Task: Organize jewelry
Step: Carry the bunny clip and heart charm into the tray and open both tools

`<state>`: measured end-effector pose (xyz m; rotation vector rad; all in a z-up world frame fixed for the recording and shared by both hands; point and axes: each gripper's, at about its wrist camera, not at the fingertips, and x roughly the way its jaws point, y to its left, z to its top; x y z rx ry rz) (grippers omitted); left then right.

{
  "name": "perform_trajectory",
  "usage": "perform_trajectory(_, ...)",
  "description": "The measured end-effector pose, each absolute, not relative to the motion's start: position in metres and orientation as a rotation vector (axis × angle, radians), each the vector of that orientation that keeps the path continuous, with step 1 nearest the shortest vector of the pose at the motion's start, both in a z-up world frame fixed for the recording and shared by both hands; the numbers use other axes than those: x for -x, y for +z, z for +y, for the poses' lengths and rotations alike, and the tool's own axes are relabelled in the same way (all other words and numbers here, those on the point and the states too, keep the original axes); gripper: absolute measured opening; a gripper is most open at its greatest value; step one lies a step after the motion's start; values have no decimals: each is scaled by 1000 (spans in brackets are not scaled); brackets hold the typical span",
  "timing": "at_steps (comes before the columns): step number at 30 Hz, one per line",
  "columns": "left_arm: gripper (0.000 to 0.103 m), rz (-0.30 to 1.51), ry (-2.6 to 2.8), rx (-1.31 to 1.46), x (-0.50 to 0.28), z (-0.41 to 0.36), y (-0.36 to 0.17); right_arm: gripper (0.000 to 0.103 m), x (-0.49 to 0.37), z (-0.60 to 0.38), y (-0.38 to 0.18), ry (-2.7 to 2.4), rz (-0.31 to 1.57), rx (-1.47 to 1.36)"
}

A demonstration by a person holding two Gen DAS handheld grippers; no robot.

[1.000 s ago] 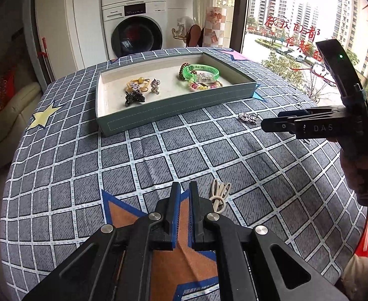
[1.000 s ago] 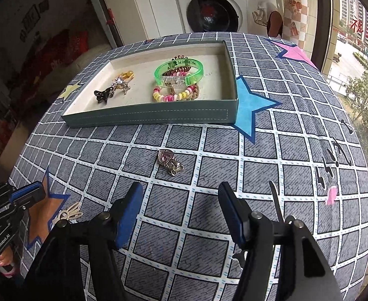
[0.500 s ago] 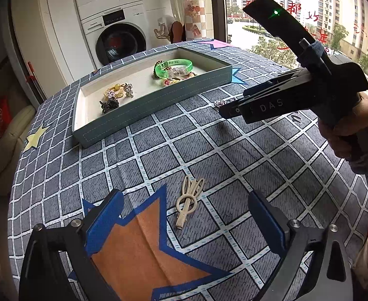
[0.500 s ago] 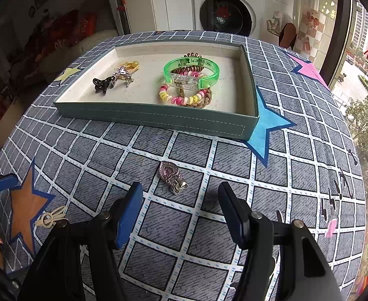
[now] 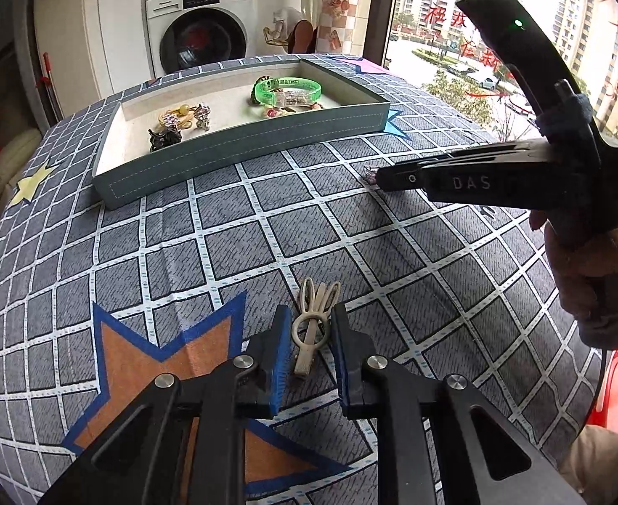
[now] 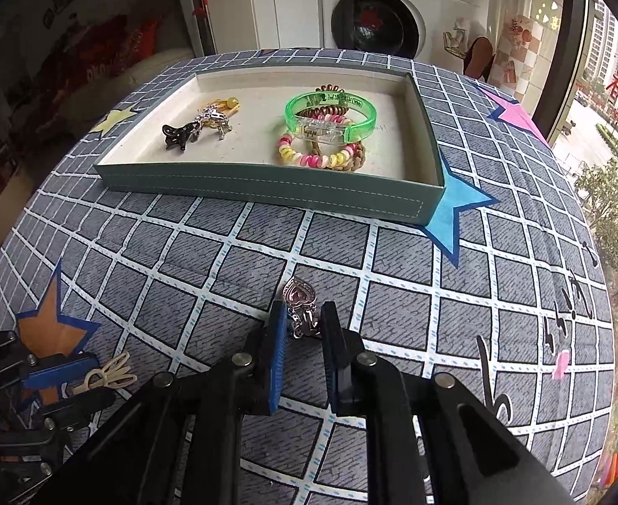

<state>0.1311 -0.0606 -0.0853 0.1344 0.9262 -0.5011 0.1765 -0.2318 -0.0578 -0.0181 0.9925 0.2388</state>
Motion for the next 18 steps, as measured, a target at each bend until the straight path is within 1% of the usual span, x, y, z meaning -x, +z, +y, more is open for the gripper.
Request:
perform_trajectory(3,32,917,-496,-104,-132,-54,-78,18,-168,-246,-54,245,1002,-88)
perform_trajectory(7,32,899,-480,-58,-134,-47,-58,18,-157,-258,-49,252,1008,-157)
perform_trajectory(18,32,863,-412,-28,-149,-40,-32,18,-144,-269,-31,267,984,-233)
